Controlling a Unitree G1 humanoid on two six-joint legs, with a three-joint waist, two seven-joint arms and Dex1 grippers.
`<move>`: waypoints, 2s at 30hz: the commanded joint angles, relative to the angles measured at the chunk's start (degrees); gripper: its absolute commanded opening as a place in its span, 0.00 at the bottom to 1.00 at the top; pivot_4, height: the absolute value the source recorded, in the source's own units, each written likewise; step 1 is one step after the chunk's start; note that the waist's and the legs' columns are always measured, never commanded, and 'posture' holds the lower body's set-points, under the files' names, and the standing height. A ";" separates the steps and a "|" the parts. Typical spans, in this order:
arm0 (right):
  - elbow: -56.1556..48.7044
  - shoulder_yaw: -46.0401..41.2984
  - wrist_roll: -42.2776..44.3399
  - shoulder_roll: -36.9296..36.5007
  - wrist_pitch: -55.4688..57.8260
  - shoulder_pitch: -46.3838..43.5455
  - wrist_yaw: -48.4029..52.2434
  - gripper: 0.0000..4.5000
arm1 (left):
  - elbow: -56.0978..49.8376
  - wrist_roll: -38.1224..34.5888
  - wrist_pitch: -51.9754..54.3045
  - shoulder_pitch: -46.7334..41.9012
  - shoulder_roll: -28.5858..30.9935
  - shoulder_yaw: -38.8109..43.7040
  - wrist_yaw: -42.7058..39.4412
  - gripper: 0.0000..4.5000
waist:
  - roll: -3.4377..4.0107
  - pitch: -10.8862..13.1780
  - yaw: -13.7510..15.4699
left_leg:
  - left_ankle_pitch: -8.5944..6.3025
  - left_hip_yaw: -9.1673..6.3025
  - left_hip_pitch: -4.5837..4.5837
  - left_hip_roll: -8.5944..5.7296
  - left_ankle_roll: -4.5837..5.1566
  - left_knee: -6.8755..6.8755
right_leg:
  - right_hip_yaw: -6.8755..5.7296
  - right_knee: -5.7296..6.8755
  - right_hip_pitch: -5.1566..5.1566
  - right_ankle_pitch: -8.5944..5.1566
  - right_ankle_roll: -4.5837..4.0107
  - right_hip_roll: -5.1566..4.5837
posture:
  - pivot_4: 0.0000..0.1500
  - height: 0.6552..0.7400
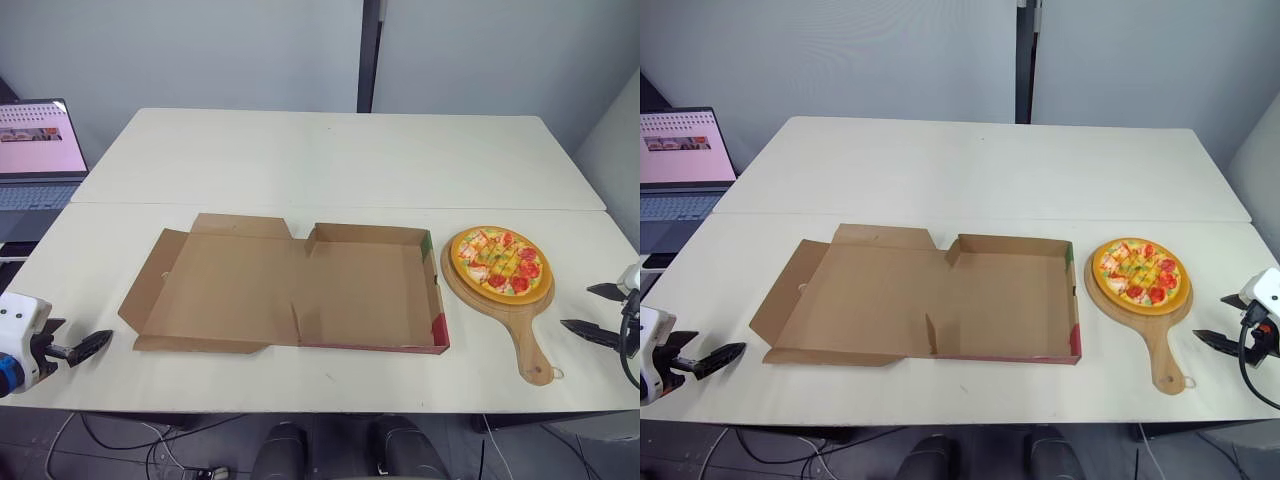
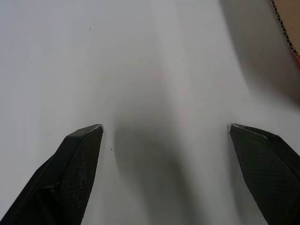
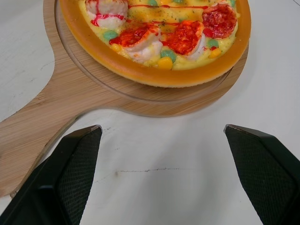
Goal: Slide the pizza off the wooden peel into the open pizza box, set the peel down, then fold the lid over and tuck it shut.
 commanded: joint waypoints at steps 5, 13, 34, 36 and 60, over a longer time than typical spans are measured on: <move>-0.63 -0.21 -1.39 0.21 -3.16 -0.98 -3.17 1.00 | 3.39 -3.20 -2.39 -3.23 3.16 4.74 -4.99 1.00 | -0.03 0.01 0.00 | 0.00 0.00 0.00 -0.02 0.00 0.00 | -0.02 0.00 0.00 -0.01 -0.03 0.02 | 1.00 1.00; -0.19 -1.90 -0.33 1.82 -3.77 -1.63 -5.01 1.00 | 5.43 -4.27 -2.30 -5.56 3.40 6.29 -6.56 1.00 | -0.01 0.00 -0.03 | 0.00 0.01 0.02 -0.04 0.00 -0.02 | -0.02 0.03 0.00 -0.03 -0.05 0.05 | 1.00 1.00; -9.08 -9.06 7.39 7.11 2.25 2.03 -7.82 1.00 | -22.60 -9.35 5.63 -14.61 4.07 -9.50 -18.61 1.00 | -0.02 0.00 0.37 | 0.00 -0.07 -0.04 -0.05 0.00 0.00 | -0.02 0.03 0.06 -0.02 -0.05 0.05 | 1.00 1.00; -13.93 -10.28 8.56 8.03 4.67 4.49 -8.21 1.00 | -27.02 -10.63 7.75 -19.48 2.85 -14.40 -19.53 1.00 | -0.02 0.00 0.28 | 0.00 -0.07 -0.05 -0.08 -0.01 0.00 | -0.01 0.03 0.06 -0.01 -0.04 0.06 | 1.00 1.00; -48.88 -5.75 17.85 19.87 51.45 10.23 -40.58 1.00 | -39.29 -16.04 10.88 -44.70 -15.45 -40.26 -31.61 1.00 | -0.04 -0.01 0.02 | 0.03 -0.33 -0.05 -0.07 -0.03 0.09 | 0.14 0.05 0.12 -0.04 0.04 0.64 | 1.00 1.00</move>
